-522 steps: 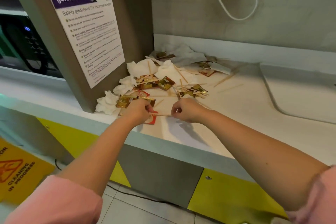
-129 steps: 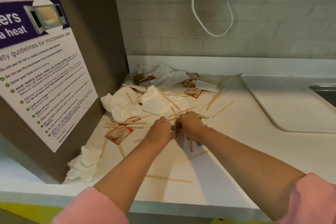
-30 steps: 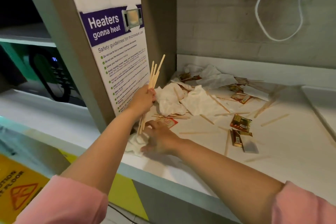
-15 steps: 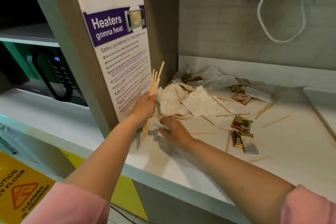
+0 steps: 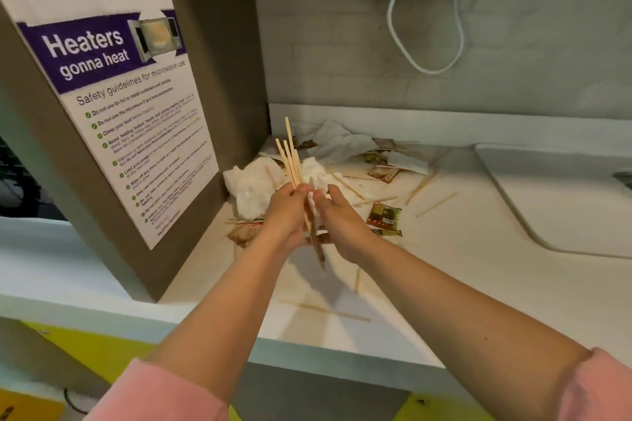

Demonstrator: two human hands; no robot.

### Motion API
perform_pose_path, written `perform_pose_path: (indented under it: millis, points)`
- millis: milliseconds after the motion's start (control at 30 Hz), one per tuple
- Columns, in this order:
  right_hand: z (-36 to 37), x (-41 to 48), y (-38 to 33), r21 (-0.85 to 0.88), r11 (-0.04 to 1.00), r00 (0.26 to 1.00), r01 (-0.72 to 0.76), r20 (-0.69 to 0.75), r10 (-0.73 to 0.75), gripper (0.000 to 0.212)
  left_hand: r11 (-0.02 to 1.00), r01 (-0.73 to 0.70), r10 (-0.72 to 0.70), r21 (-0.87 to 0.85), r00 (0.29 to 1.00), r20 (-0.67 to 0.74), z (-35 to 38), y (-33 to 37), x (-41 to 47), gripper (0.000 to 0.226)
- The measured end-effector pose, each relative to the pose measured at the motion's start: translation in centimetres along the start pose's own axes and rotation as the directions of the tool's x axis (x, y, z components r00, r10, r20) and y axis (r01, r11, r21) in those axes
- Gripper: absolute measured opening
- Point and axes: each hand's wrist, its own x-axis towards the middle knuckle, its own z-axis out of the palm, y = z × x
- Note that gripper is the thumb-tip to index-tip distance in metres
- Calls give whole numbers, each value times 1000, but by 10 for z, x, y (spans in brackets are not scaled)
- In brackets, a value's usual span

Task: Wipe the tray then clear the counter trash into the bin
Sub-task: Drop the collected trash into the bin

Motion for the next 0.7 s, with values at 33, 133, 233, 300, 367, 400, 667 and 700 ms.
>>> perform_pose_path:
  millis: [33,133,233,300,367,400,667,700]
  points:
    - [-9,-6,2,0,1000,1000,2,7,-2,34,1000,12,-12,10,1000,5,9,-3,-5,23]
    - [-34,-23,8,-37,999,1000,10,-3,-10,35,999,25,-27,44,999,39,33,-13,-15,23]
    - [-60,-36,17,-65,997,999,29,-44,-32,37,999,-3,-1,49,997,72,55,-21,-27,17]
    - [-82,-49,19,-79,996,997,46,-51,-50,36,998,-7,1,61,995,100,71,-27,-38,16]
    - [-107,-67,22,-89,994,997,59,-46,-63,31,998,23,-31,55,989,147,88,-35,-53,10]
    - [-120,-76,24,-91,994,997,57,-41,-61,29,998,45,-50,32,982,181,97,-40,-60,9]
    - [-226,-159,41,-186,982,1000,-3,2,3,18,998,49,-35,-35,943,330,174,-71,-131,27]
    - [-240,-170,43,-183,983,1000,-16,9,18,19,998,60,-43,-36,935,351,184,-76,-142,24]
